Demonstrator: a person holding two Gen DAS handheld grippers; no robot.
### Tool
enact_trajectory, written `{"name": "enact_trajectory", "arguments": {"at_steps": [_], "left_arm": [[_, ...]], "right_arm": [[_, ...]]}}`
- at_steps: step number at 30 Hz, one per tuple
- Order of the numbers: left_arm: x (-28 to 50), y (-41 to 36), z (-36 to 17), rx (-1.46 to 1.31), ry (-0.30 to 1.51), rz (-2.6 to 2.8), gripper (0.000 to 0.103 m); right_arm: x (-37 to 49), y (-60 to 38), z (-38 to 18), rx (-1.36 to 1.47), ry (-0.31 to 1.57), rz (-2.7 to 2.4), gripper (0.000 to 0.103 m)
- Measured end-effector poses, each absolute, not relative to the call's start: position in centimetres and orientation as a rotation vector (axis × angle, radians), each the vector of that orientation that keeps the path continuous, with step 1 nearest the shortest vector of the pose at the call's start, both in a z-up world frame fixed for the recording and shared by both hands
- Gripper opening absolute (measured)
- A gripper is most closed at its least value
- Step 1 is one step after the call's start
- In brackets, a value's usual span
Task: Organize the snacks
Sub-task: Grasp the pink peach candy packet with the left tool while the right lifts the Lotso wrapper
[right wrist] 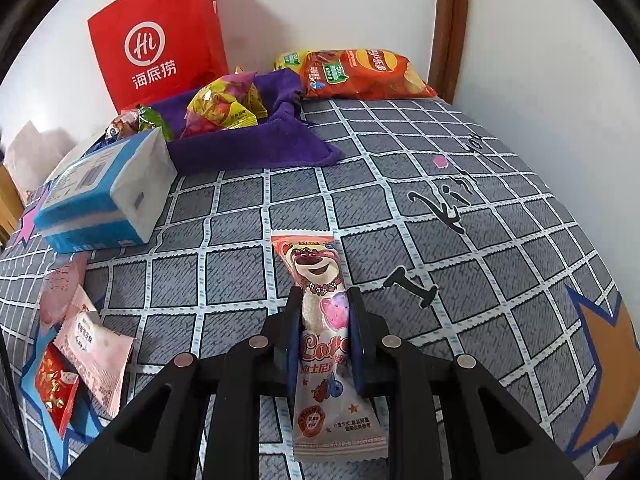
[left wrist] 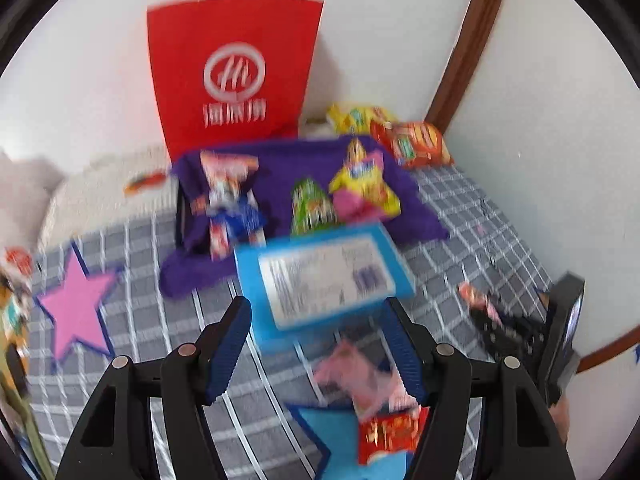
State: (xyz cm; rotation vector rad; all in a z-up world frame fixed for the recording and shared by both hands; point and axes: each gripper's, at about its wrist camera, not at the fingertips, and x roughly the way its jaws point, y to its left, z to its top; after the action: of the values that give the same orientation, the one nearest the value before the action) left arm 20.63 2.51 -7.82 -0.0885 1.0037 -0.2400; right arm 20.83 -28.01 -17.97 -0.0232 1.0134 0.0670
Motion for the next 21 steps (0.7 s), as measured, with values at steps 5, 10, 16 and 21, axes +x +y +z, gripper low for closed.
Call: {"name": "enact_trajectory", "arguments": {"at_steps": [5,10,16,21], "left_arm": [[18.4,2.2,-11.8,-0.145,1.066,-0.263,0.064],[17.5,0.8,-14.4,-0.188,1.108,-0.297,0.063],[17.7,-0.5,-16.6,-0.215,1.153,-0.299,0.063],[18.8,-1.2,-18.0,-0.232,1.170,-0.282,0.063]], "right_arm": [[20.8,-28.7,-18.1,0.028,1.011,0.096,0.023],[20.7,-28.2,-18.0,0.001,1.009,0.090,0.023],[20.6,-28.0,-18.1,-0.012,1.005,0.085,0.023],[20.6,-28.0,-18.1,-0.015,1.003,0.085,0.023]]}}
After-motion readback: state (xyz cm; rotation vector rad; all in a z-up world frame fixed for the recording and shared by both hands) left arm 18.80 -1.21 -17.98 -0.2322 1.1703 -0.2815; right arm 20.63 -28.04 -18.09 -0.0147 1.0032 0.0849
